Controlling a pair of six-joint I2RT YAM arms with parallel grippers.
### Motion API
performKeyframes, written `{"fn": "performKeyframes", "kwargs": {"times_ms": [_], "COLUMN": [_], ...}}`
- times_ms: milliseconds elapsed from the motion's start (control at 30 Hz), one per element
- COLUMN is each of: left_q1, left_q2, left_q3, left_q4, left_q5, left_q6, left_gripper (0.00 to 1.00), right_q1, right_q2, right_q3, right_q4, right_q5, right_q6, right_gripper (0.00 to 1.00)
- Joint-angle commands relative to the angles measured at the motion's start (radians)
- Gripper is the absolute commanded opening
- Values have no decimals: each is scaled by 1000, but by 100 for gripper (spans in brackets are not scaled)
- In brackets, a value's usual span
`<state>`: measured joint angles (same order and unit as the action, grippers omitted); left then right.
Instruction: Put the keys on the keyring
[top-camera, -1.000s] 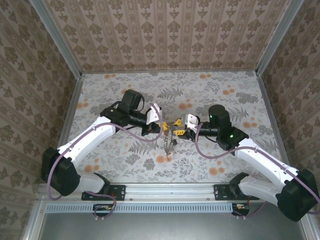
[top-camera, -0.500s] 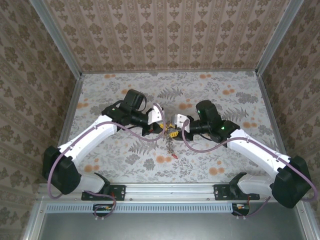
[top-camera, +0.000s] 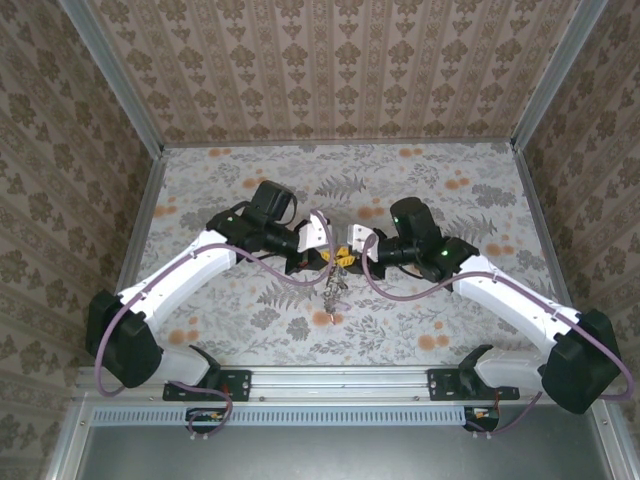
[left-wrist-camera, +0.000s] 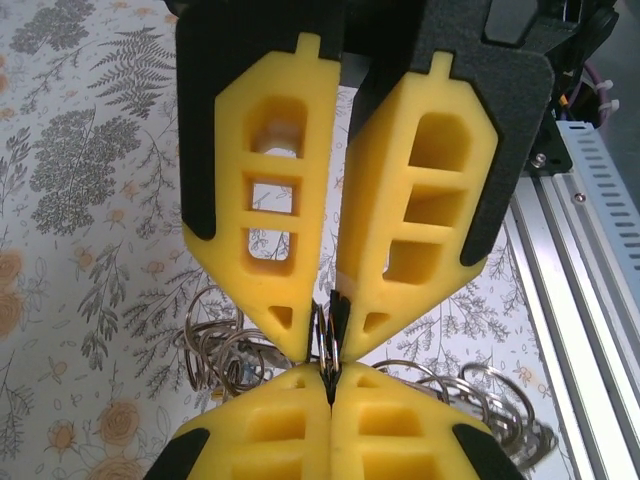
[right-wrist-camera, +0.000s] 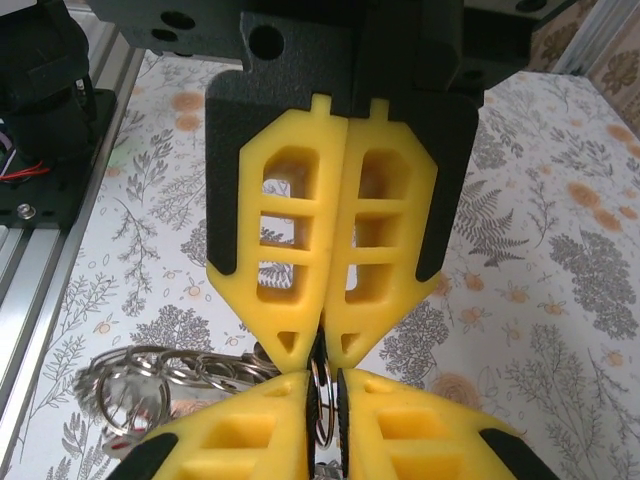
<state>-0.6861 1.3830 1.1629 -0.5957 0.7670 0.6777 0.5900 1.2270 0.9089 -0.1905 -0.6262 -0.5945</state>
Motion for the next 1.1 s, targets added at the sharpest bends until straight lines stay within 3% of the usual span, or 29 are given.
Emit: {"fn": "performKeyframes", "kwargs": {"times_ms": [0, 100, 200, 367, 467, 533, 700, 867, 967, 1067], "left_q1": [-8, -7, -7, 3, 15, 28, 46, 51, 53, 52], "left_q2": [2, -4, -4, -28, -62, -79, -87, -58, -49, -37], "left_q3": [38, 34, 31, 7, -40, -75, -114, -103, -94, -50], "left_q4": [0, 6, 7, 37, 68, 97, 154, 173, 203, 161], "left_q5": [31, 38, 45, 54, 61, 74, 112, 71, 62, 105], "left_q6": [22, 25, 28, 12, -8, -24, -70, -116, -143, -129], "left_gripper": [0, 0, 0, 0, 22, 26, 27, 28, 24, 3], "right_q1": [4, 4, 4, 1, -14, -26, -32, -36, -38, -41], "right_q2": [19, 23, 24, 5, -38, -60, -89, -93, -90, -95], "right_q3": [24, 23, 28, 5, -59, -90, -126, -137, -141, -162], "right_q4": [-15, -11, -15, 29, 167, 243, 337, 367, 387, 456], "right_q5": [-6, 0, -14, -21, -9, -22, -54, -76, -93, -102], "right_q6": [17, 28, 32, 47, 122, 162, 194, 215, 226, 266], "right_gripper": [18, 21, 1, 0, 0, 0, 0, 0, 0, 0]}}
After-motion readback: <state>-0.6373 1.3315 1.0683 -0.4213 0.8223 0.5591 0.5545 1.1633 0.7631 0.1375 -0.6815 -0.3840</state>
